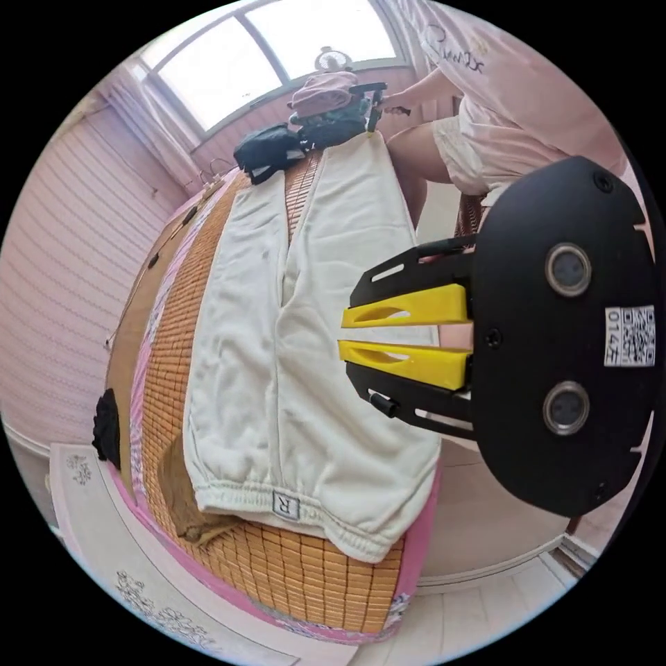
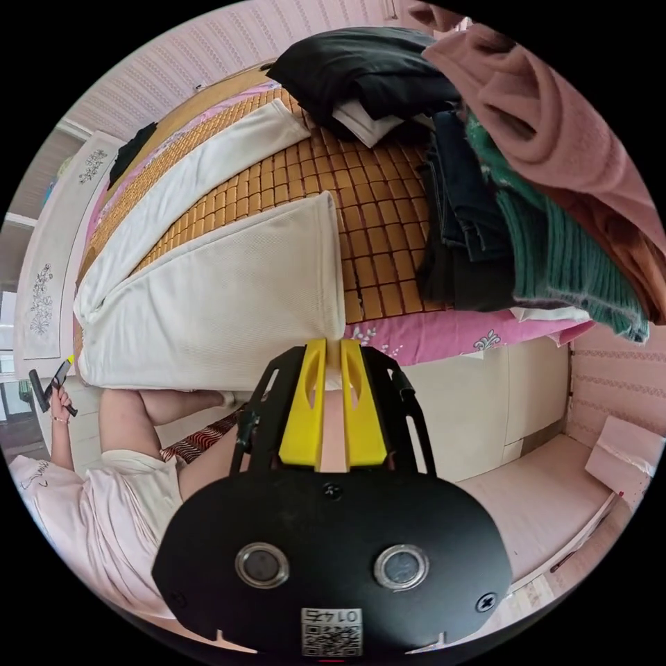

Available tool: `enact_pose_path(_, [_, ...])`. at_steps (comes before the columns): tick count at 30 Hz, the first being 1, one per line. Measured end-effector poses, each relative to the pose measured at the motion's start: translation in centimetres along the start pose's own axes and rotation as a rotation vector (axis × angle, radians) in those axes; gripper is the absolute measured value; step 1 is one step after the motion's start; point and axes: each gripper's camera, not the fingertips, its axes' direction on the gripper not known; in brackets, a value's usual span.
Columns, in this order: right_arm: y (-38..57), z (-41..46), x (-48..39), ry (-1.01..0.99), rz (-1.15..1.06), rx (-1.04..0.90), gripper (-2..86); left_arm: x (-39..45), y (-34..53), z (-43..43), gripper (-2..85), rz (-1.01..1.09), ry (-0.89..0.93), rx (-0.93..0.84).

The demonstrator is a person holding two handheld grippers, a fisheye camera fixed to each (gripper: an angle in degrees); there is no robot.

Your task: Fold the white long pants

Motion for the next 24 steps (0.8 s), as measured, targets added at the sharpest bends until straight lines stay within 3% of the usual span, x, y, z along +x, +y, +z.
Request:
enact_pose_path(2, [0.1, 0.4, 0.6, 0.045, -0.005, -0.028, 6.7, 4.4, -2.1, 2.5, 4.6, 0.147, 0.032, -0.033])
enact_pose_path(7, [-1.0, -0.8, -1.3, 0.120, -0.125, 0.174, 8.0, 18.8, -7.0, 10.3, 6.8, 0.601, 0.015, -0.109])
enact_pose_path(10, [-2.9, 0.3, -1.8, 0.129, -0.130, 0.246, 10.0, 25.4, -9.3, 14.6, 7.4, 0.760, 0.021, -0.132])
enact_pose_path(16, [-4.4, 2.8, 0.2, -0.023, -0.052, 0.202, 3.6, 33.5, -13.2, 24.1, 8.8, 0.864, -0.026, -0.264])
enact_pose_path(21, [2.2, -2.7, 0.3, -0.059, -0.138, 0.407, 0.3, 36.6, -13.3, 28.3, 8.9, 0.950, -0.083, -0.352])
enact_pose_path(24, [5.8, -5.7, 0.3, -0.093, -0.180, 0.495, 0.0, 37.6, -12.8, 28.5, 4.8, 1.024, -0.048, -0.348])
